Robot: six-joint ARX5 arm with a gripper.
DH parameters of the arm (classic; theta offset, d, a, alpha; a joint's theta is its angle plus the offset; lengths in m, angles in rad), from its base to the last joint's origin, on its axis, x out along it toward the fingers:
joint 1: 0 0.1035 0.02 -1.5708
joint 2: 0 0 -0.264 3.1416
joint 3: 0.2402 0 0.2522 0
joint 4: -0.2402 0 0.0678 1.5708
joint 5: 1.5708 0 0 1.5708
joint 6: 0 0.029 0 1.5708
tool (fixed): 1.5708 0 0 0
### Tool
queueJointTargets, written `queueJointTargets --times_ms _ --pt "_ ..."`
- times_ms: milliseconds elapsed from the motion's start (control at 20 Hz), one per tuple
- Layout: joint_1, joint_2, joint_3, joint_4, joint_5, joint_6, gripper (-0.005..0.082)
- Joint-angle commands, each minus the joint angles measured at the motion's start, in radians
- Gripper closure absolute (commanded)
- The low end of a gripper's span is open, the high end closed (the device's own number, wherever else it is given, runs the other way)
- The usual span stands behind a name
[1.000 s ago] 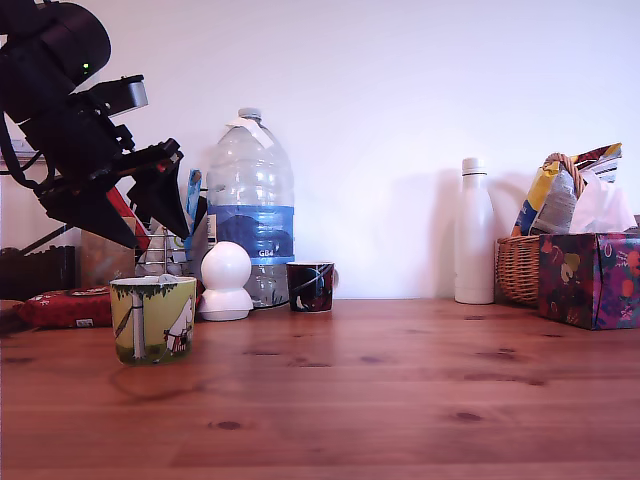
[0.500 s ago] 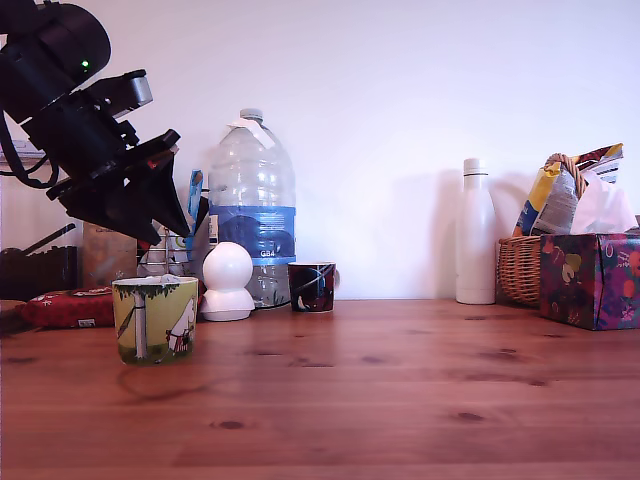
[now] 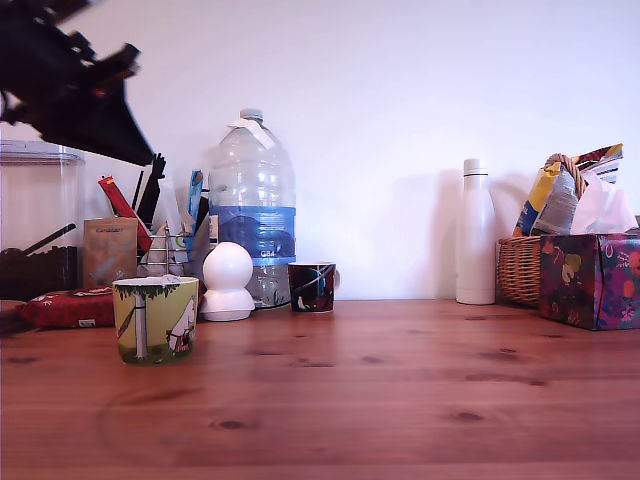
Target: Pick up the coffee capsules from the table one by one and drop them inside the nearest coffee cup
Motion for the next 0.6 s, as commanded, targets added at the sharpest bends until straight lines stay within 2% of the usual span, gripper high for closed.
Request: queueJointTargets --times_ms 0,300,400,550 --pt "0.018 -0.043 -0.099 0.049 -0.001 -0.026 0.0789" --pt "0.098 -0.25 -0.327 0.13 -0.012 -0.108 0.0788" --pt "0.124 -0.32 -0.385 0.133 -0.016 -0.121 0.0788" --pt "0.131 -0.444 -0.477 0.138 -0.076 -0.16 0.0788"
